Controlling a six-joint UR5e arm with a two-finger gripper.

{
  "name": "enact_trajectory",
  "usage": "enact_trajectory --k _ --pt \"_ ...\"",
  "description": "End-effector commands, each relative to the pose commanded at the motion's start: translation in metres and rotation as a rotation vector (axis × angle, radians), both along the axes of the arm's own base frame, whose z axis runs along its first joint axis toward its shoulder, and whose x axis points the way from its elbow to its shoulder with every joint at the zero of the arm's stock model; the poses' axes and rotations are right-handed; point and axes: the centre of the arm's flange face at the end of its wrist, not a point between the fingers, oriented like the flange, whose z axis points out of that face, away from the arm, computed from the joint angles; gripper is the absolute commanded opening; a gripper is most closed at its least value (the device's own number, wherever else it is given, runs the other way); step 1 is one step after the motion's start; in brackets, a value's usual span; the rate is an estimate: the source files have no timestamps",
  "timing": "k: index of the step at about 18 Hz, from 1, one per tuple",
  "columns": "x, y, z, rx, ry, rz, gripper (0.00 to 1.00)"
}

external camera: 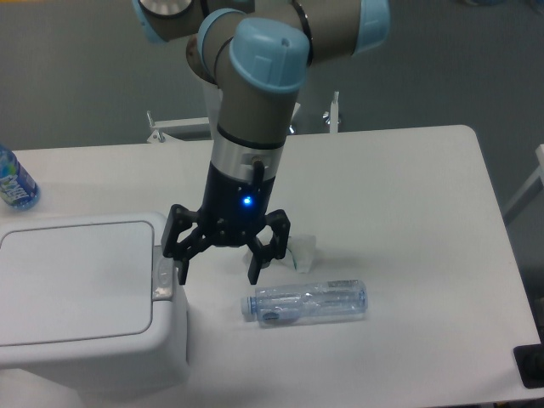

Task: Open the trash can
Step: 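Press the lid button with the gripper to pop the lid open, then lift the gripper up and away from the opened trash can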

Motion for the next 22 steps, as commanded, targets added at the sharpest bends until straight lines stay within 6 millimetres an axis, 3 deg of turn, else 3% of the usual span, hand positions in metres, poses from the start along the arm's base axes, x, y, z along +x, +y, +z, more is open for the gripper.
enact_trajectory --k 6,13,17,19,22 --pt "0.003 0.006 -0.010 -0.011 -0.010 -0.009 1.00" --pt "0.004 0.006 -0.008 -0.009 -0.008 -0.011 1.00" --pt "-0.001 0.005 0.023 0.034 0.035 -0.011 1.00" --pt "-0.031 -0.013 0.052 0.071 0.072 0.042 1.00" --pt "-0.065 -0.037 0.077 0.096 0.118 0.110 1.00"
